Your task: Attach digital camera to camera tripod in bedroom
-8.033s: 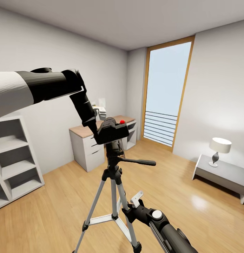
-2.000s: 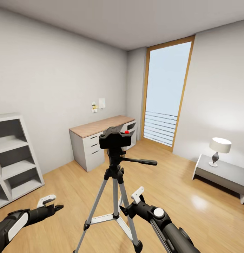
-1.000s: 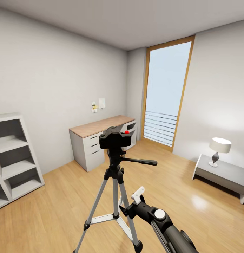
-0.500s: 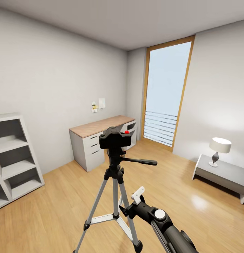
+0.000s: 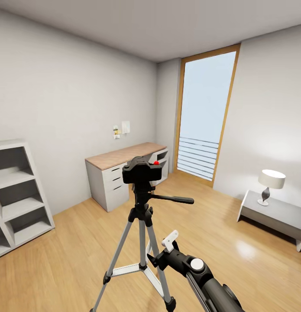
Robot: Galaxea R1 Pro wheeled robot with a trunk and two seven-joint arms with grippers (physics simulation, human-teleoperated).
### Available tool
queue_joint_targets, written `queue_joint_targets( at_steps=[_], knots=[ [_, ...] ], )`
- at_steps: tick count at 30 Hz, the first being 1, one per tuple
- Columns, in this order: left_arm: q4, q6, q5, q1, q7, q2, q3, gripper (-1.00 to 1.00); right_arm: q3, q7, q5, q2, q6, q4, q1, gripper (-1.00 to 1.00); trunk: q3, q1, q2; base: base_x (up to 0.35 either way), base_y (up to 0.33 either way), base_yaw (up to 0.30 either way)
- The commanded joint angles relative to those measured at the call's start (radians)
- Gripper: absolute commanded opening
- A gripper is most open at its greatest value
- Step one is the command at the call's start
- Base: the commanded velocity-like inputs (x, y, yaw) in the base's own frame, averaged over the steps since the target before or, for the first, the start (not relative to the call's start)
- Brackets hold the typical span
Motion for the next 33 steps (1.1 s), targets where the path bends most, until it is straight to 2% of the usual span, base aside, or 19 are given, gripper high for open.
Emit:
queue_joint_targets(
  at_steps=[1,21,33],
  knots=[
    [0.001,0.005,0.011,0.0,-0.003,-0.002,-0.007,1.0,-0.001,0.005,0.009,0.001,0.004,0.0,0.0,1.0,0.0,0.0,-0.001,0.0,0.0,0.0],
    [0.001,0.005,0.01,0.002,-0.003,-0.011,-0.008,1.0,-0.012,0.008,-0.006,0.002,-0.004,0.009,-0.001,1.0,0.0,0.0,-0.001,0.0,0.0,0.0],
    [0.001,0.005,0.01,0.002,-0.003,-0.011,-0.007,1.0,-0.004,0.007,-0.002,0.005,-0.005,0.013,-0.002,1.0,0.0,0.0,-0.001,0.0,0.0,0.0]
  ],
)
